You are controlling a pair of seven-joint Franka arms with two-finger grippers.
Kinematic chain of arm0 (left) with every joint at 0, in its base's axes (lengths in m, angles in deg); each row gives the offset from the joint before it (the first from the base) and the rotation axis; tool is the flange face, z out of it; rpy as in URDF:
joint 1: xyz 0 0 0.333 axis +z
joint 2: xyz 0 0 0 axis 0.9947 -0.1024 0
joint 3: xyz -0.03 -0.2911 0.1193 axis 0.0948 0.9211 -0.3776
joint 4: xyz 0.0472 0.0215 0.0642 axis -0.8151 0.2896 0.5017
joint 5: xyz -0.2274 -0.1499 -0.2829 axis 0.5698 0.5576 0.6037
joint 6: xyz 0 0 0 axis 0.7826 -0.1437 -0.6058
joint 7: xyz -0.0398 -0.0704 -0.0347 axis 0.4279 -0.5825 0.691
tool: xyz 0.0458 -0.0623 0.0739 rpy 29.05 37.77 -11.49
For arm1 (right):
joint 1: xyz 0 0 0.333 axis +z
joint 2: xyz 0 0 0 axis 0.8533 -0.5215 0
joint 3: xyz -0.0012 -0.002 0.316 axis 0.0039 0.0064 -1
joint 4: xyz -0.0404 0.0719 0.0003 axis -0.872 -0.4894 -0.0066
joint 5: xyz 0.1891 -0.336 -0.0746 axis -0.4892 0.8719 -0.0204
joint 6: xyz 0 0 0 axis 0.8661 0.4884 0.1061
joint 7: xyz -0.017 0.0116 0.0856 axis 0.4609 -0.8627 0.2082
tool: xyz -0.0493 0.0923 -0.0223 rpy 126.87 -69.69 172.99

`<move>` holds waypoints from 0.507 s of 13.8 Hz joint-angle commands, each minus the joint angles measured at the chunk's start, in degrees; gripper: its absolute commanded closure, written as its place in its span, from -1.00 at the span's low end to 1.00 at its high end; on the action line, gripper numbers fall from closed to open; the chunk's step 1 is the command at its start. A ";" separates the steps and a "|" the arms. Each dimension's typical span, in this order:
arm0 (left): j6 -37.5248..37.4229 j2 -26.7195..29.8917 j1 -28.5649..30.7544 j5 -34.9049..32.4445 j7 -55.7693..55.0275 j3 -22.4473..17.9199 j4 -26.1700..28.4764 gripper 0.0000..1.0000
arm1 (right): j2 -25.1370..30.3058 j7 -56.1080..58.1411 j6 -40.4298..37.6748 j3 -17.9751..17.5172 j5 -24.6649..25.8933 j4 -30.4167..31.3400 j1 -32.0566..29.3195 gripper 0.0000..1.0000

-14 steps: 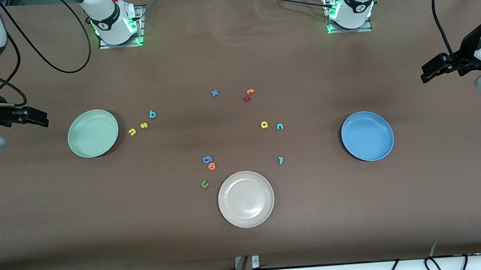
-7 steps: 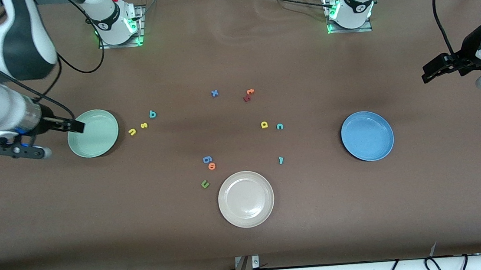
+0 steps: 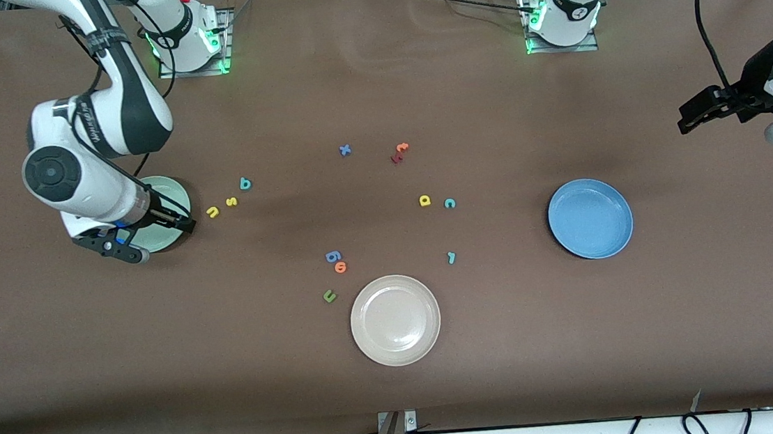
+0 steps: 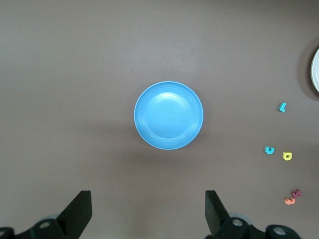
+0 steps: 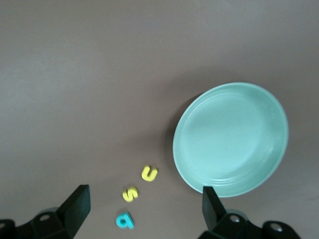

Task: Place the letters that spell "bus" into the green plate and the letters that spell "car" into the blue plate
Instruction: 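Reach the right gripper to the yellow u and grasp it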

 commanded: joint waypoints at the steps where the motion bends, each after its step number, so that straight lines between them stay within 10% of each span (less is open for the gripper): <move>1: 0.18 -0.02 -0.09 -1.81 -0.21 -0.04 -0.57 -1.00 | 0.38 -8.74 7.34 -0.98 0.13 6.02 0.24 -0.99; 7: 0.09 -0.02 -0.08 -1.89 -0.29 -0.04 -0.83 -1.00 | -3.67 -22.04 20.26 -2.57 0.13 12.61 0.24 -0.99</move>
